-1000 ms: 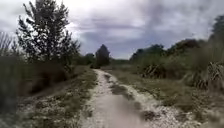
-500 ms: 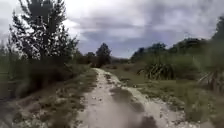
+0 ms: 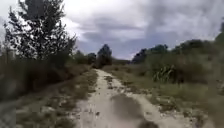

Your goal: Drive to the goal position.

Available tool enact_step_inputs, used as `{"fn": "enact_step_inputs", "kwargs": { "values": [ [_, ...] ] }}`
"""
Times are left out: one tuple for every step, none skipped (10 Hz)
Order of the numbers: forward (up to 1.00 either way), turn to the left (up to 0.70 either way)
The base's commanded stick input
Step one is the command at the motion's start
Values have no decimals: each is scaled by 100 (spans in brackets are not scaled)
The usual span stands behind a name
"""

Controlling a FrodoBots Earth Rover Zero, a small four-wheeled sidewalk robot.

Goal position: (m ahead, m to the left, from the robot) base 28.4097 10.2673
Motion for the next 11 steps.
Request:
{"fn": "enact_step_inputs", "kwargs": {
  "values": [
    [85,0],
    [85,0],
    [85,0],
    [85,0],
    [85,0],
    [85,0],
    [85,0],
    [85,0],
    [85,12],
    [85,33],
    [85,34]
  ]
}}
